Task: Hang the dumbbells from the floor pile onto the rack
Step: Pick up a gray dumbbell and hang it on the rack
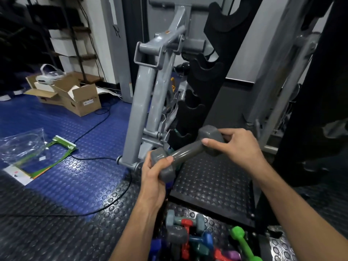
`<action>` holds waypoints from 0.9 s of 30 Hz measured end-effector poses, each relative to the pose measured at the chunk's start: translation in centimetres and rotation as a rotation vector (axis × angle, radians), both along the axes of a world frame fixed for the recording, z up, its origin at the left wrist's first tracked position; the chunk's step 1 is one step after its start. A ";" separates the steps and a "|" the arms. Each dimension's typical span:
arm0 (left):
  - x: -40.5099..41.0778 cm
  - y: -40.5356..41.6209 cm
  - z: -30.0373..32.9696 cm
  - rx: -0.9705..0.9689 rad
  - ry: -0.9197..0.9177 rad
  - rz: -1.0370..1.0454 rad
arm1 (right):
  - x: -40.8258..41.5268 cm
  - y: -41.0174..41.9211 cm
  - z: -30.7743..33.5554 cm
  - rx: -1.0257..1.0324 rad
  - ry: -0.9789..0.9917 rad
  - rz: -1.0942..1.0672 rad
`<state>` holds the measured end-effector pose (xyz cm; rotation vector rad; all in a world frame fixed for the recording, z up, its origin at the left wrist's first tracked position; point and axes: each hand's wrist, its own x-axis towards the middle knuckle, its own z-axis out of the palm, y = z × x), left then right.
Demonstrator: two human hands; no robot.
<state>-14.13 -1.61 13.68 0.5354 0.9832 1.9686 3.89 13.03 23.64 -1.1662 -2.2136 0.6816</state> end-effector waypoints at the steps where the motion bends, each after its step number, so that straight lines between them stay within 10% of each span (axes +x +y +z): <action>1: -0.4 -0.5 0.1 0.015 -0.017 0.031 | -0.6 0.2 0.3 -0.083 0.071 0.055; 11: -2.8 -3.9 -0.7 0.210 -0.264 0.326 | -4.2 2.7 0.5 -0.661 0.470 0.036; 27: -3.5 9.5 5.6 -0.053 -0.312 0.558 | -5.0 3.0 0.3 -0.681 0.393 0.128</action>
